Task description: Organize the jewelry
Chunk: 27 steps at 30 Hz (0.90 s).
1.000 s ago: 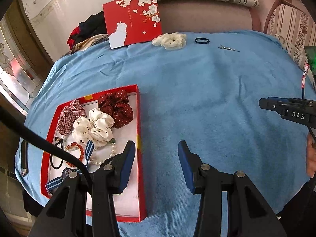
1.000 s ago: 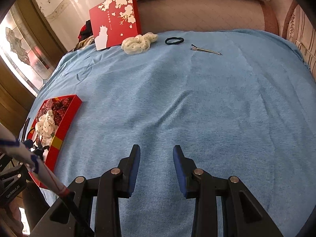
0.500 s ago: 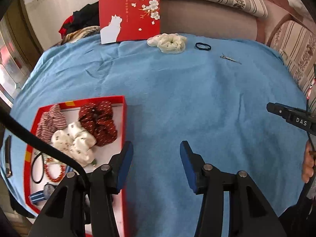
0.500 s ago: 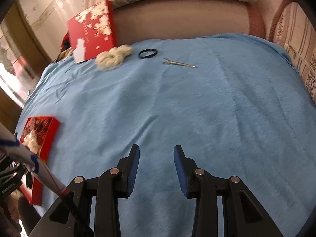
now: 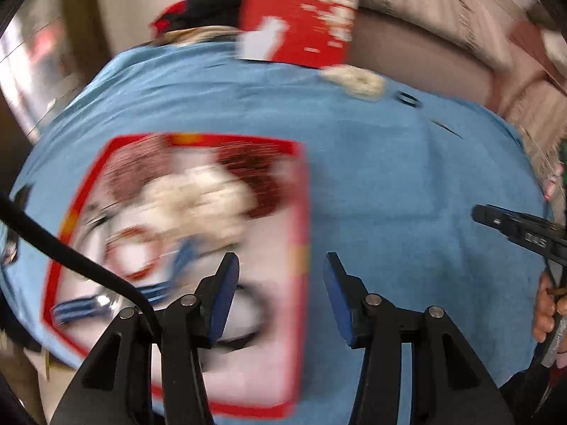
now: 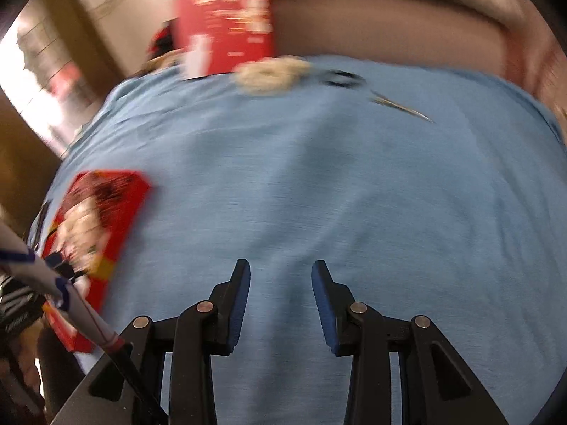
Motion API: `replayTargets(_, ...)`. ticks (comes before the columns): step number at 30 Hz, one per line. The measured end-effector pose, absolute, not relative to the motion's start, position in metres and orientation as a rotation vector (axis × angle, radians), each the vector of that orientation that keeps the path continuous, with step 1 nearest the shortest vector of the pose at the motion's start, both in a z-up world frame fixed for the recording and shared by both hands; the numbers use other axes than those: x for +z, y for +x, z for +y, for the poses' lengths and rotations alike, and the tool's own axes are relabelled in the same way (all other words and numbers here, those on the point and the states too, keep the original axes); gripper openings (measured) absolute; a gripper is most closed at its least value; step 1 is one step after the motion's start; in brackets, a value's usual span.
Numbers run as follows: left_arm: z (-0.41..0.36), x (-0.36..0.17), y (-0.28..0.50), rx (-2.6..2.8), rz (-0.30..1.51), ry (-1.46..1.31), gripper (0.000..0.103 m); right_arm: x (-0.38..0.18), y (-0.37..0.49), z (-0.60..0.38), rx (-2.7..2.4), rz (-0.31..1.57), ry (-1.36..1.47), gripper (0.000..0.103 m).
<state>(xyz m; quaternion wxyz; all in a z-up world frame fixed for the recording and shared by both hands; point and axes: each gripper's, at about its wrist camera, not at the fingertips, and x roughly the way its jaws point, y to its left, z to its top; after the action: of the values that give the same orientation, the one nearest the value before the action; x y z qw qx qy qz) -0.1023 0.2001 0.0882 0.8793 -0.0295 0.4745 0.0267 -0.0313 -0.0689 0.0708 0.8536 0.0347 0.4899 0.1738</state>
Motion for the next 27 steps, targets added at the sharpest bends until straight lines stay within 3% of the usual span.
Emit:
replayTargets(6,0.294,0.086,-0.130,0.275,0.995,-0.084,0.048,0.103,-0.039,0.048,0.584,0.978,-0.079,0.040)
replayTargets(12,0.343,0.084,-0.132,0.326,0.961,-0.165,0.048,0.099,-0.015,0.152,0.639,0.950,-0.186,0.040)
replayTargets(15,0.351,0.085,-0.135,0.315,0.945,-0.202,0.048,0.082,-0.005,0.192,0.631,0.970,-0.239,0.030)
replayTargets(22,0.358,0.083,-0.145,0.301,0.934,-0.185,0.048,0.049,-0.020,0.224,0.696,1.101,-0.312,0.029)
replayTargets(27,0.374,0.085,-0.157,0.306,0.922,-0.232,0.048,0.069,-0.027,0.202,0.725,1.069,-0.244,0.029)
